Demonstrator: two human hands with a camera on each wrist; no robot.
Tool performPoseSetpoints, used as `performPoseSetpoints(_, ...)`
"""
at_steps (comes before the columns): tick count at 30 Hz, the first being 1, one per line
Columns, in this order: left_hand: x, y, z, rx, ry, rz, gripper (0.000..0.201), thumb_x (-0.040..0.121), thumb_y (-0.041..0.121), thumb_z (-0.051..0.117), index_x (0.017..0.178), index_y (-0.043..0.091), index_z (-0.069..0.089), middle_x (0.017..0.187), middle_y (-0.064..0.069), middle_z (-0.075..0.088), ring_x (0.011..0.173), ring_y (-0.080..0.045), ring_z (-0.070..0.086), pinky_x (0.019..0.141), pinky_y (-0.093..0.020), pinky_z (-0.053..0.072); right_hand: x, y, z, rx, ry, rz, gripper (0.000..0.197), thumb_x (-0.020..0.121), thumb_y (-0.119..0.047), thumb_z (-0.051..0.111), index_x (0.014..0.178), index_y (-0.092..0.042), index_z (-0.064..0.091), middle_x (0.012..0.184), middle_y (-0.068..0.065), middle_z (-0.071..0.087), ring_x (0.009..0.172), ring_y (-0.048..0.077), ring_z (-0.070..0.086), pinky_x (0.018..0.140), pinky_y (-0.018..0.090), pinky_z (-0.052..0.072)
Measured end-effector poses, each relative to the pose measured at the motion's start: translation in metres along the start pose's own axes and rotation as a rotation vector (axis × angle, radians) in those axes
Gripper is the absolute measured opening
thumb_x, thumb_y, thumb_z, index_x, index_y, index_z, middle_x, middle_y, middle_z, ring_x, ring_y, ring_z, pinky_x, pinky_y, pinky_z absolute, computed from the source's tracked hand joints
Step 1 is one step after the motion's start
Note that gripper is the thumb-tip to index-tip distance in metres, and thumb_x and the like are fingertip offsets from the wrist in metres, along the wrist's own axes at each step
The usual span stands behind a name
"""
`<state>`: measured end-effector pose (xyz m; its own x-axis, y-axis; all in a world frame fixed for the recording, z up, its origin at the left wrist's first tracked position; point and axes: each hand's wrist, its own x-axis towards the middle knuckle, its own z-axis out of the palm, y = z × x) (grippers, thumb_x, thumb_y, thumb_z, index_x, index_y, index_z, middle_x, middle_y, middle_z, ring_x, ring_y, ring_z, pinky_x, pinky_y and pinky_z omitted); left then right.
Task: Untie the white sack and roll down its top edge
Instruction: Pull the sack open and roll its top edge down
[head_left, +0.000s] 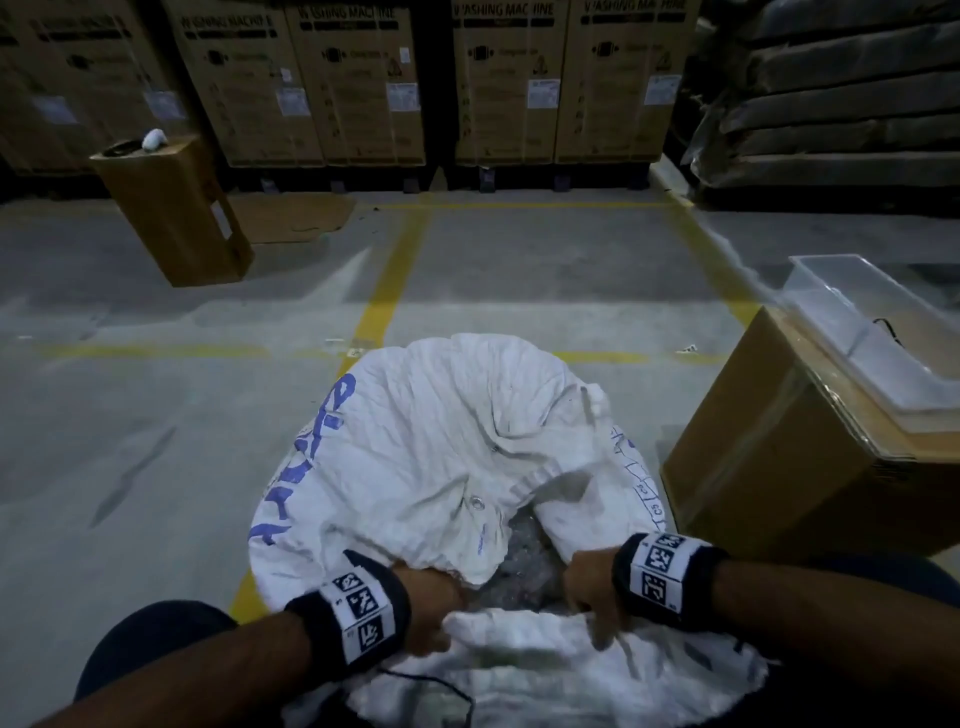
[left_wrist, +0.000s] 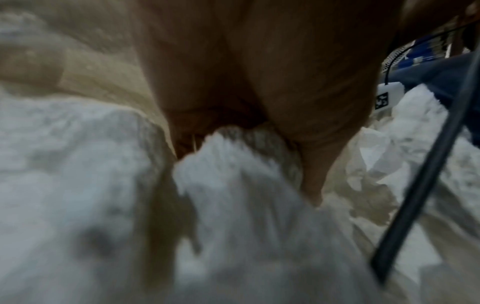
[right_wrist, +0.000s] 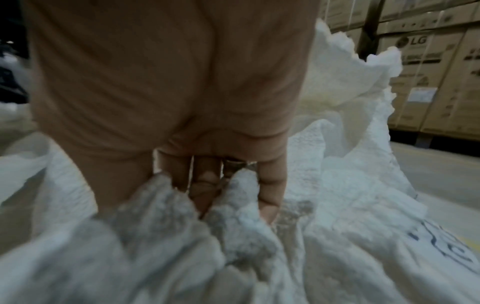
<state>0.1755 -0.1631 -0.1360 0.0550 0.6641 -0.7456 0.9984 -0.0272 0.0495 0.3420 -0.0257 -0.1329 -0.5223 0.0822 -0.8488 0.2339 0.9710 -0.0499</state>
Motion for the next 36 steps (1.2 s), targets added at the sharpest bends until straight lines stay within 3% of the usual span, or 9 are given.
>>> performPoseSetpoints(4, -0.013, -0.001, -0.008, -0.05, 0.131, 0.002, 0.06, 0.086, 0.064, 0.047, 0.113, 0.013, 0.061, 0.118, -0.015, 0.06, 0.108, -0.032, 0.057, 0.091, -0.039, 0.046, -0.003, 0.004, 0.005, 0.087, 0.124, 0.007, 0.043, 0.085, -0.039, 0.064, 0.1, 0.001, 0.065, 0.089, 0.019, 0.064, 0.081, 0.03, 0.059, 0.071, 0.032, 0.048)
performPoseSetpoints(8, -0.021, -0.012, -0.036, -0.132, 0.433, -0.044, 0.05, 0.099, 0.048, 0.033, 0.113, 0.008, 0.06, 0.116, -0.016, 0.061, 0.109, -0.031, 0.056, 0.09, -0.033, 0.041, -0.01, 0.016, -0.013, 0.181, 0.304, 0.009, 0.037, 0.083, -0.048, 0.061, 0.103, -0.017, 0.066, 0.098, 0.006, 0.071, 0.092, 0.024, 0.063, 0.071, 0.027, 0.041)
performPoseSetpoints(13, -0.017, -0.03, -0.041, -0.155, 0.694, -0.138, 0.038, 0.095, 0.037, 0.041, 0.132, 0.027, 0.04, 0.112, -0.001, 0.064, 0.105, -0.025, 0.058, 0.085, -0.035, 0.047, -0.014, 0.028, -0.032, 0.241, 0.405, 0.014, 0.031, 0.078, -0.047, 0.066, 0.092, -0.019, 0.068, 0.091, 0.002, 0.072, 0.083, 0.019, 0.064, 0.076, 0.032, 0.054)
performPoseSetpoints(17, -0.015, -0.04, -0.054, -0.182, 0.89, -0.158, 0.053, 0.092, 0.037, 0.047, 0.14, 0.034, 0.026, 0.109, 0.006, 0.065, 0.106, -0.022, 0.058, 0.088, -0.036, 0.046, -0.015, -0.002, -0.021, 0.272, 0.239, -0.128, 0.05, 0.069, -0.054, 0.076, 0.08, -0.005, 0.068, 0.077, 0.012, 0.07, 0.059, 0.017, 0.054, 0.055, 0.021, 0.041)
performPoseSetpoints(19, -0.012, -0.048, -0.061, -0.169, 0.961, -0.2, 0.051, 0.091, 0.034, 0.05, 0.138, 0.036, 0.029, 0.113, 0.007, 0.063, 0.108, -0.022, 0.058, 0.091, -0.039, 0.045, -0.007, -0.019, -0.011, 0.18, 0.159, -0.163, 0.045, 0.071, -0.049, 0.077, 0.067, -0.006, 0.066, 0.058, 0.002, 0.064, 0.047, 0.014, 0.05, 0.05, 0.018, 0.039)
performPoseSetpoints(25, -0.006, -0.062, -0.073, -0.08, 0.999, -0.41, 0.058, 0.084, 0.033, 0.064, 0.136, 0.038, 0.038, 0.128, 0.0, 0.044, 0.118, -0.024, 0.04, 0.093, -0.039, 0.036, 0.002, -0.021, -0.019, 0.253, 0.339, -0.155, 0.035, 0.079, -0.038, 0.072, 0.072, -0.003, 0.071, 0.068, 0.011, 0.069, 0.048, 0.017, 0.051, 0.052, 0.017, 0.038)
performPoseSetpoints(29, 0.001, -0.069, -0.069, -0.048, 1.021, -0.466, 0.077, 0.052, 0.04, 0.086, 0.121, 0.037, 0.053, 0.135, -0.006, 0.049, 0.121, -0.027, 0.036, 0.084, -0.051, 0.044, -0.014, 0.006, -0.068, 0.303, 0.805, -0.034, 0.031, 0.083, -0.043, 0.063, 0.083, -0.012, 0.068, 0.083, 0.006, 0.071, 0.075, 0.02, 0.063, 0.065, 0.025, 0.044)
performPoseSetpoints(32, 0.011, -0.072, -0.07, -0.098, 0.915, -0.477, 0.078, 0.076, 0.046, 0.07, 0.142, 0.036, 0.028, 0.155, 0.0, 0.019, 0.142, -0.023, 0.017, 0.106, -0.053, 0.025, -0.018, 0.015, -0.096, 0.208, 1.119, 0.11, 0.03, 0.089, -0.033, 0.057, 0.113, -0.015, 0.059, 0.11, 0.006, 0.063, 0.103, 0.025, 0.054, 0.079, 0.031, 0.041)
performPoseSetpoints(36, 0.033, -0.078, -0.071, -0.288, 0.879, -0.519, 0.069, 0.081, 0.045, 0.061, 0.137, 0.031, 0.025, 0.131, 0.005, 0.051, 0.131, -0.016, 0.039, 0.107, -0.048, 0.019, 0.003, 0.018, -0.11, 0.044, 0.998, 0.27, 0.049, 0.087, -0.029, 0.06, 0.13, -0.015, 0.041, 0.13, 0.009, 0.044, 0.12, 0.03, 0.041, 0.093, 0.047, 0.039)
